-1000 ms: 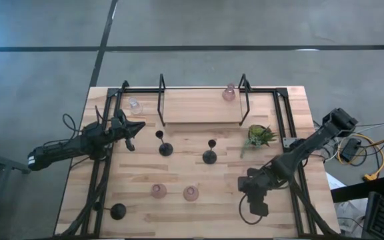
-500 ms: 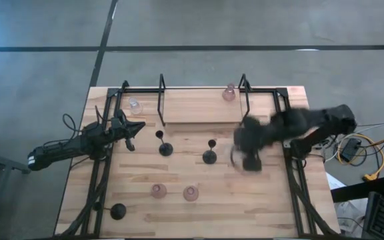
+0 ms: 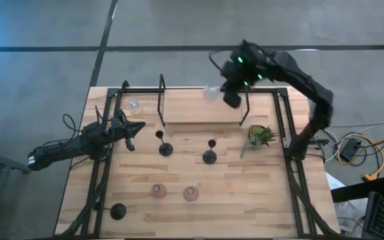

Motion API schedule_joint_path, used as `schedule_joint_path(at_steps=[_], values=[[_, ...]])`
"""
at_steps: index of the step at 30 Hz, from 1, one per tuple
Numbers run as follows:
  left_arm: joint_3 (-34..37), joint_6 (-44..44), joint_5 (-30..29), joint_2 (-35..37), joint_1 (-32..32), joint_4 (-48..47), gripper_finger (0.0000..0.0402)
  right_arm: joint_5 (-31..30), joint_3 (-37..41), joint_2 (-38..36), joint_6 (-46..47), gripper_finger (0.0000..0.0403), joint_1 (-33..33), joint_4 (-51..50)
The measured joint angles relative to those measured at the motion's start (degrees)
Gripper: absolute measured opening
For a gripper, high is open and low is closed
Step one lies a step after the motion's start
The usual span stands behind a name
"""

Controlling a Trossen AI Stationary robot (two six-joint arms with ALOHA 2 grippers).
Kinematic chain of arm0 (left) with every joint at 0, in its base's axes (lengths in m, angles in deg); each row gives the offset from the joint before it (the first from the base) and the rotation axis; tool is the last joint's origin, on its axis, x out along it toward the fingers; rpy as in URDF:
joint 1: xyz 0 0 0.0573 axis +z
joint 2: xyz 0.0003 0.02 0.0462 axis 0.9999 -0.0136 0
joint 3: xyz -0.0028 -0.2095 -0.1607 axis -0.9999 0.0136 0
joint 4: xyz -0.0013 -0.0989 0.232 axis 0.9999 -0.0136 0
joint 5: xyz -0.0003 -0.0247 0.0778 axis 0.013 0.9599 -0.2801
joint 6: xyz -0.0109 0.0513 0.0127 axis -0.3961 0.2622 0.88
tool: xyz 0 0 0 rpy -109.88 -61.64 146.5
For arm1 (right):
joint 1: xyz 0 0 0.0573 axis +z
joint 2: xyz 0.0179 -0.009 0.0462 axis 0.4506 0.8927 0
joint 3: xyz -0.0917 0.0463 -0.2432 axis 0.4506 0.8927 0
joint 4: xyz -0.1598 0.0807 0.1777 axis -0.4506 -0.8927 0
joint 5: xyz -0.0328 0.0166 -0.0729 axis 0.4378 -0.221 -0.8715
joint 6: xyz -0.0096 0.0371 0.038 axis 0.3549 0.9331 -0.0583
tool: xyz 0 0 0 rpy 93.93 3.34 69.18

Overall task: Pick & Place candle stick holders
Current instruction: Put the bottom transparent glass candle holder on the shelf

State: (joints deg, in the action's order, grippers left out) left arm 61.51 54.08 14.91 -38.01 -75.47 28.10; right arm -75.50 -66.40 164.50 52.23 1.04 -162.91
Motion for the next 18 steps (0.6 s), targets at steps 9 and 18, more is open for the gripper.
schedule_joint_path(at_steps=[9, 18], values=[[0.0, -0.01, 0.01, 0.01, -0.01, 0.0, 0.0026, 3.88, -14.32, 18.5, -12.9, 0.0019, -8.59, -10.53], [0.0, -0.01, 0.01, 0.0, 0.0, 0.0, 0.0026, 3.66, -13.01, 26.06, -16.08, 0.0019, -11.71, -11.68]])
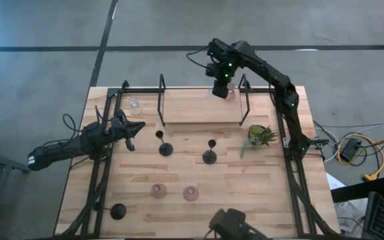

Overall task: Pick & Place candle stick holders
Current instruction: Put the bottom transparent glass candle holder on the shelf

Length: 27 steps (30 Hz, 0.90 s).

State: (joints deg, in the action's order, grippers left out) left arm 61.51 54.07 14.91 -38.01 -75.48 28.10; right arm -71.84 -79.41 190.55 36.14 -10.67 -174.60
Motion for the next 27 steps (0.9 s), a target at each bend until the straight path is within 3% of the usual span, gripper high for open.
schedule_joint_path(at_steps=[10, 27], values=[[0.0, -0.01, -0.01, -0.01, 0.02, 0.0, 0.0026, -2.44, -0.45, 4.73, -1.09, 0.0019, -1.48, 0.43], [0.0, 0.0, -0.01, -0.01, 0.01, 0.0, 0.0026, -0.16, -0.38, 8.47, -0.82, 0.0019, -3.35, -0.65]])
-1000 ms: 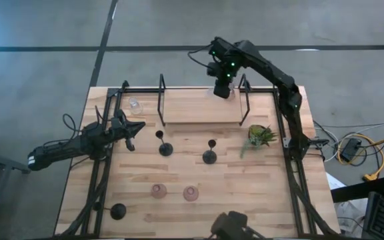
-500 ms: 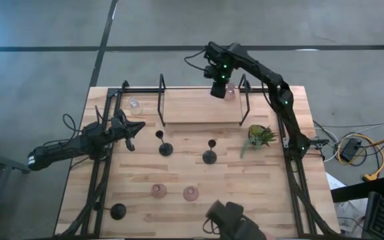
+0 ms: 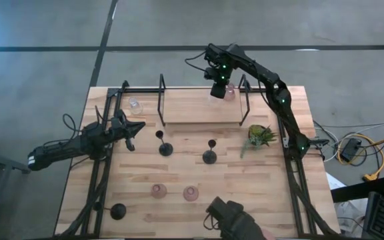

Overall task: Pick & Place candle stick holders
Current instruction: Put the bottom transparent glass candle holder on the shelf

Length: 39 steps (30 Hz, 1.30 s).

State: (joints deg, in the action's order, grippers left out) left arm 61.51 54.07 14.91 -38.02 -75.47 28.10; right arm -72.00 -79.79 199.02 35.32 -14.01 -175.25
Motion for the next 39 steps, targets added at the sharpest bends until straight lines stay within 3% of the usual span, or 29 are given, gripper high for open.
schedule_joint_path(at_steps=[28, 39], values=[[0.0, 0.0, 0.01, 0.01, 0.0, -0.01, 0.0026, -2.17, 3.23, 0.16, -1.33, 0.002, -0.55, 0.53], [0.0, 0.01, 0.0, 0.01, 0.0, 0.0, 0.0026, -2.76, 3.34, 0.34, 0.42, 0.0118, -0.54, 2.91]])
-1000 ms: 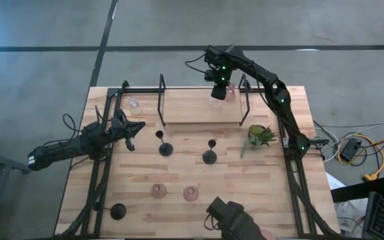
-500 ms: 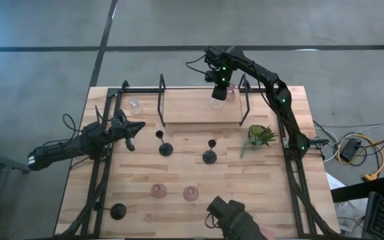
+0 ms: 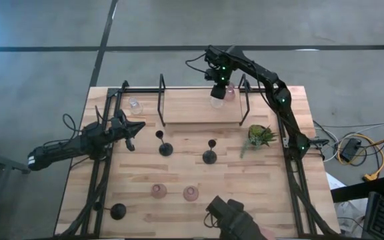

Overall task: Pick & Place candle stick holders
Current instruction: Put the bottom transparent glass candle holder on the shelf

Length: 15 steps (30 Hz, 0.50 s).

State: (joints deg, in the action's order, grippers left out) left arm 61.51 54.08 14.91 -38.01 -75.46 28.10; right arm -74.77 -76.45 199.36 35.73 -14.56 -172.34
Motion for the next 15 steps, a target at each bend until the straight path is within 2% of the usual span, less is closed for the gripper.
schedule_joint_path(at_steps=[9, 15], values=[[0.0, -0.02, 0.0, 0.0, -0.02, 0.0, 0.0026, 0.11, 0.11, -0.75, 1.46, 0.0173, 0.11, 0.52], [0.0, -0.01, 0.0, -0.01, -0.01, -0.01, 0.0026, -2.73, 0.11, -2.58, 0.59, 0.0198, 0.21, 1.04]])
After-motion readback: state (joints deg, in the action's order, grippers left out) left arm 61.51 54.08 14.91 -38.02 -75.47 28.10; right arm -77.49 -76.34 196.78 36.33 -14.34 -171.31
